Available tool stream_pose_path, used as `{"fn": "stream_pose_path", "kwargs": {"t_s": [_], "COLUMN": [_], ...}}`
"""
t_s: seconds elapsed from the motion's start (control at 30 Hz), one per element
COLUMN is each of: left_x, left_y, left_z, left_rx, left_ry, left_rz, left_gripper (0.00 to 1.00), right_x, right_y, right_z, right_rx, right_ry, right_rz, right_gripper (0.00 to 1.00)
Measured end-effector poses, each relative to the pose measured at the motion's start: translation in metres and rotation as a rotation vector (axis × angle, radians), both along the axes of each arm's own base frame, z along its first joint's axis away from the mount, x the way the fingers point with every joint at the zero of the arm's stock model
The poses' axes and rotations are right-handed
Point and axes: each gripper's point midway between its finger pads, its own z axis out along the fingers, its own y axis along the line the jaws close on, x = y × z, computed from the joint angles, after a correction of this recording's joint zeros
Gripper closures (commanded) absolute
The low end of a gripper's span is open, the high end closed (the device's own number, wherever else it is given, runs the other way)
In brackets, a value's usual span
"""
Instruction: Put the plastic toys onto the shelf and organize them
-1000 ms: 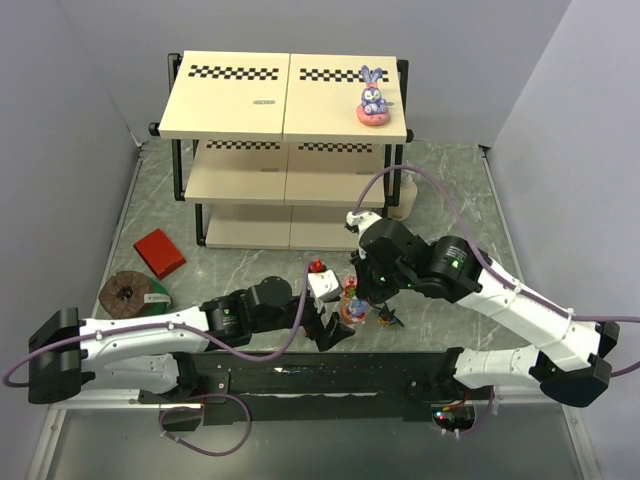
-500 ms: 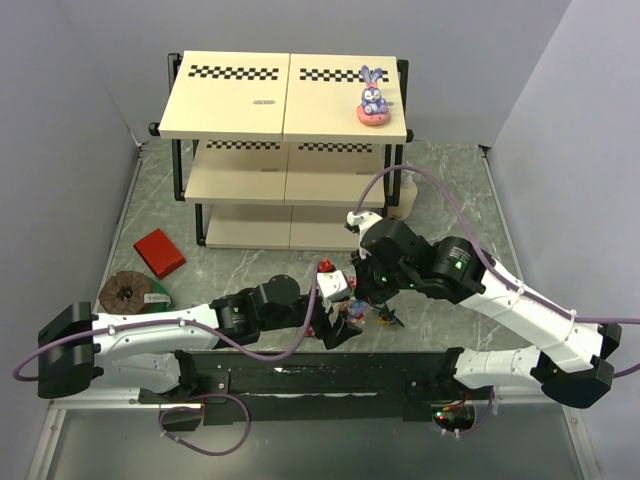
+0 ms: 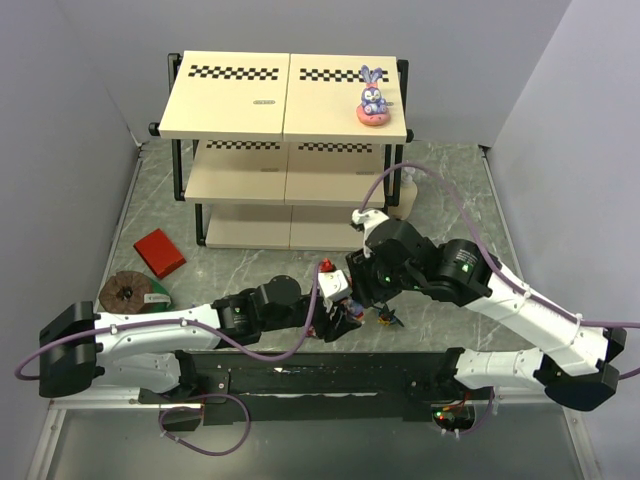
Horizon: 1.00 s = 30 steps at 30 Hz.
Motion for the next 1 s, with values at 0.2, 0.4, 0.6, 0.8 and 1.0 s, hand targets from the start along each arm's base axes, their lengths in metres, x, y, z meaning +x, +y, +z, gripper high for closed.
{"fn": "stream_pose_path", "kwargs": {"t_s": [0.2, 0.4, 0.6, 0.8, 1.0], "left_x": [0.015, 0.045, 0.095, 0.154, 0.189], "left_y": [0.004, 0.024, 0.040, 0.085, 0.110], "left_z": [0.000, 0.006, 0.102, 0.237, 0.314], "left_rx": [0.002, 0.012, -0.102, -0.368, -0.471], "left_ry": [-0.003, -0.013, -0.081, -0.119, -0.166], "left_rz": [0.095, 0.308, 0.615, 0.889, 1.039], "left_gripper": [0.99, 0.99, 0.99, 0.99, 0.99], "right_x": [0.013, 0.025, 0.023, 0.030, 0.038], "right_y": [-0.015, -0.034, -0.057, -0.057, -0.046], "right_z": [0.016, 0.059, 0.075, 0.050, -0.014], "right_rx": [0.024, 0.168, 0.285, 0.220, 0.082], "right_ry": [-0.102, -0.263, -0.369, -0.367, -0.303], "right_rz": [-0.077, -0.189, -0.241, -0.263, -0.252], "right_gripper": [0.13, 0.12, 0.12, 0.11, 0.11]}}
